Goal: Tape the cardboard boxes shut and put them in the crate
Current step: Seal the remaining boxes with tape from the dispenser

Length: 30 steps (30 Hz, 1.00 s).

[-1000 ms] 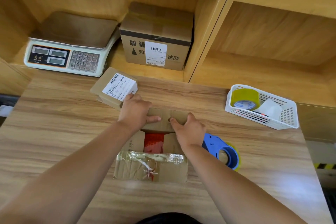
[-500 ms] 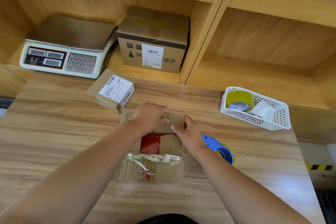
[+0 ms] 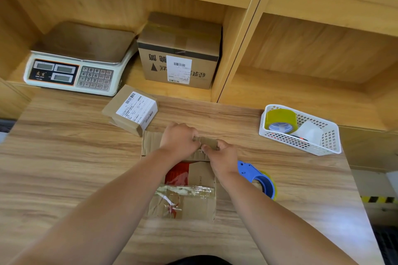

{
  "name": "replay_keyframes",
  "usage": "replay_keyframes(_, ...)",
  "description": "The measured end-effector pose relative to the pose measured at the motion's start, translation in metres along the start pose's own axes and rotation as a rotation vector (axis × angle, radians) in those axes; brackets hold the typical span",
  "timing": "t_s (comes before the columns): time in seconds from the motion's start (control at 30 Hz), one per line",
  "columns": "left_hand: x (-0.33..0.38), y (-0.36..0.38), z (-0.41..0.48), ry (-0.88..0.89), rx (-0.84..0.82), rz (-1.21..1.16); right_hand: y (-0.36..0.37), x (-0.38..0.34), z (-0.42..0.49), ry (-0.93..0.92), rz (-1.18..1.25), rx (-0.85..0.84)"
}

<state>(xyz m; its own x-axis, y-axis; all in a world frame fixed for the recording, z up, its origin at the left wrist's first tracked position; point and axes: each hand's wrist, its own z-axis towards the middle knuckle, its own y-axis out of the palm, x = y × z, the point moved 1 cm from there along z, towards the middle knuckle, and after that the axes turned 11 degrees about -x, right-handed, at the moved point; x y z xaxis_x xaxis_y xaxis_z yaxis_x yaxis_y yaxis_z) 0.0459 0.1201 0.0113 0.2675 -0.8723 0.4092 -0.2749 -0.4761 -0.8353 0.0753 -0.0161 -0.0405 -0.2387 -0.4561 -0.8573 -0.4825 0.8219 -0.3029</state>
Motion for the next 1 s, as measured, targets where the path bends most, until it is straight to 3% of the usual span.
replay_keyframes(0.3, -0.012, -0.011, -0.011, 0.061, -0.129, -0.119, -0.013, -0.004, -0.008, -0.004, -0.061, -0.109)
replay_keyframes(0.5, -0.037, -0.017, -0.037, -0.112, 0.011, -0.133, -0.026, -0.005, -0.031, 0.049, 0.042, -0.095)
replay_keyframes(0.63, -0.042, -0.007, -0.064, -0.049, -0.144, -0.031, -0.028, -0.006, -0.049, -0.024, 0.074, -0.084)
replay_keyframes(0.73, -0.047, 0.014, -0.074, 0.004, -0.18, 0.139, -0.024, 0.002, -0.062, -0.045, -0.003, -0.166)
replay_keyframes(1.0, -0.056, 0.064, -0.092, -0.079, -0.146, 0.152, -0.017, 0.022, -0.084, -0.128, -0.329, -0.254)
